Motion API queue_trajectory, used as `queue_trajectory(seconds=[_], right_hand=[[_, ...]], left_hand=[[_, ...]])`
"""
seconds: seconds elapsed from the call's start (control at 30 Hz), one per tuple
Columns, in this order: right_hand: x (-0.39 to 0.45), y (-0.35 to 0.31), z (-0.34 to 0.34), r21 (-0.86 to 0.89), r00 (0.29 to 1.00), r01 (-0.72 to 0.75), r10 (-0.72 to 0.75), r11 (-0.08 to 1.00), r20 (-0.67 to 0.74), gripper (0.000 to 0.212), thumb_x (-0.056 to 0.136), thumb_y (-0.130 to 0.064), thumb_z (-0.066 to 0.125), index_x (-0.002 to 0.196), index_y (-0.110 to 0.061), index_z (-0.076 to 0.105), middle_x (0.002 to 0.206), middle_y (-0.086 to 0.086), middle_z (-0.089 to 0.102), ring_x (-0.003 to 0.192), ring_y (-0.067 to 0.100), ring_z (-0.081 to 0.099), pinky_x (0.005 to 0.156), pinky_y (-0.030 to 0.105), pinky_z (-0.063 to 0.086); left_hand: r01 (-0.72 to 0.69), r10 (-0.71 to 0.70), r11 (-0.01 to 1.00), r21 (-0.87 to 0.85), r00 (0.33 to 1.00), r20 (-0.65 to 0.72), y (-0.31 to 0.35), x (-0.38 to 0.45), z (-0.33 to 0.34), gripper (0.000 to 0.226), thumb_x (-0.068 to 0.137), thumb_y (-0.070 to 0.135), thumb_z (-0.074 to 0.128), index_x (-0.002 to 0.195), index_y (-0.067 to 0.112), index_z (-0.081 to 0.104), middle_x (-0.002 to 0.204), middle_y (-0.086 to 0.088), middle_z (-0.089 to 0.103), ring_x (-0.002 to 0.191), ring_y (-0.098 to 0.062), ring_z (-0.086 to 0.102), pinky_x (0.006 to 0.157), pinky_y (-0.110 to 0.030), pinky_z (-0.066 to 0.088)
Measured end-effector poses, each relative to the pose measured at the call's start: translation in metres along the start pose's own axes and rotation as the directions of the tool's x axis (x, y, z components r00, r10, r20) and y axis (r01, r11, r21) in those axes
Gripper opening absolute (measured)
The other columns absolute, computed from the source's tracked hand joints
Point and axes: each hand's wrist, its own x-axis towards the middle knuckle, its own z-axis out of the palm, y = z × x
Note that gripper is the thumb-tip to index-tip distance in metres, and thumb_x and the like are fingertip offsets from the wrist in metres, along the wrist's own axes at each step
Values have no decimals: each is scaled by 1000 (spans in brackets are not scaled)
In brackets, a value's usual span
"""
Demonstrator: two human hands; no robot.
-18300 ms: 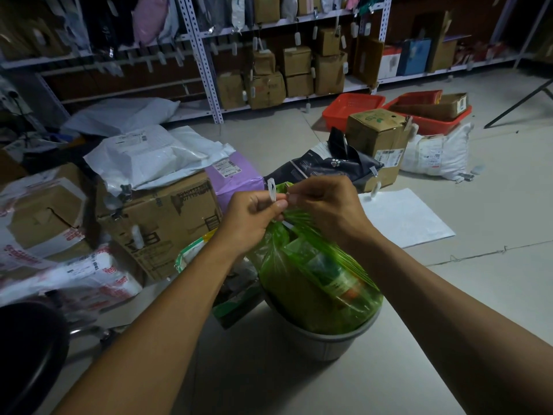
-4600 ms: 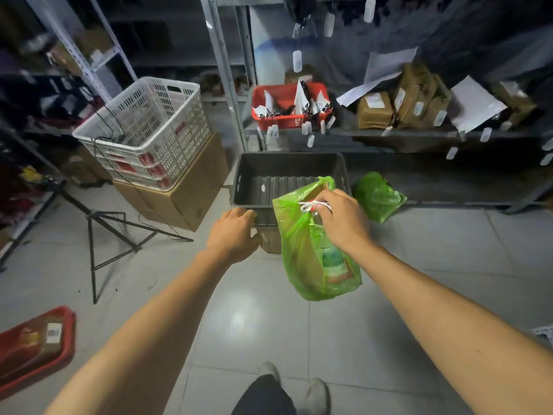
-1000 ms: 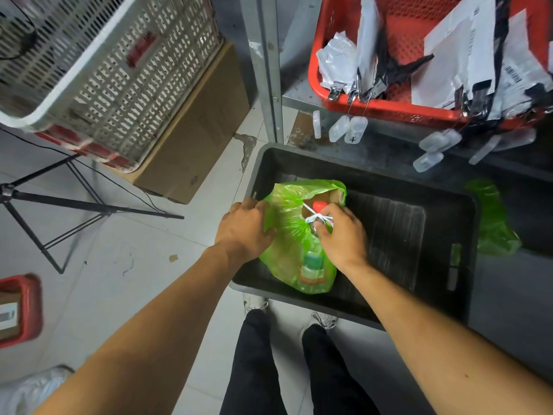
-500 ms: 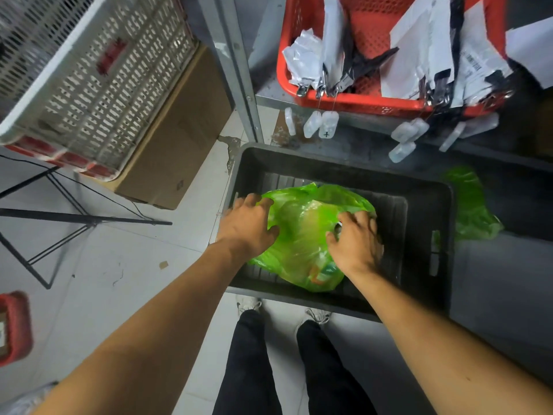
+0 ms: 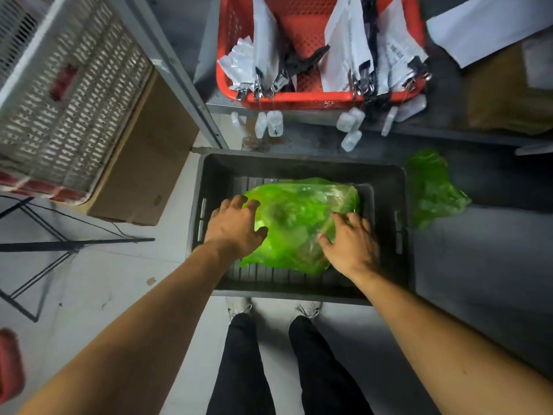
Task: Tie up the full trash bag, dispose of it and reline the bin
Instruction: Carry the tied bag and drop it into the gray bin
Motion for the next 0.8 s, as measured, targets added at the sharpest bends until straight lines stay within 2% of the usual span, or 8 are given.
queue_trajectory(seconds=[0.3, 0.57, 0.8], right_hand=[[-34, 47, -33, -2, 999, -18, 17, 1000, -39, 64, 87, -56, 55, 142, -23, 46, 139, 7, 49, 128, 32, 42, 102, 41, 43], [-82, 64, -61, 37, 988, -87, 91, 996, -128, 66, 86, -57, 54, 142, -23, 45, 138, 6, 49, 127, 31, 42, 101, 43, 43], [-130, 55, -76, 106, 959, -161, 181, 981, -220, 66, 87, -55, 56, 144, -22, 44, 141, 6, 46, 129, 30, 40, 105, 42, 40]], left_hand=[[-36, 38, 998, 42, 997, -66, 39, -12, -21, 67, 85, 53, 60, 142, 23, 44, 143, -10, 45, 130, -35, 41, 103, -48, 39], [-151, 163, 982, 116, 982, -101, 71, -37, -44, 66, 84, 57, 59, 139, 22, 46, 140, -9, 47, 130, -34, 41, 104, -46, 38], [-267, 292, 941, 208, 952, -96, 80, -68, -62, 66, 84, 59, 56, 139, 23, 46, 140, -8, 47, 129, -34, 42, 105, -47, 38]])
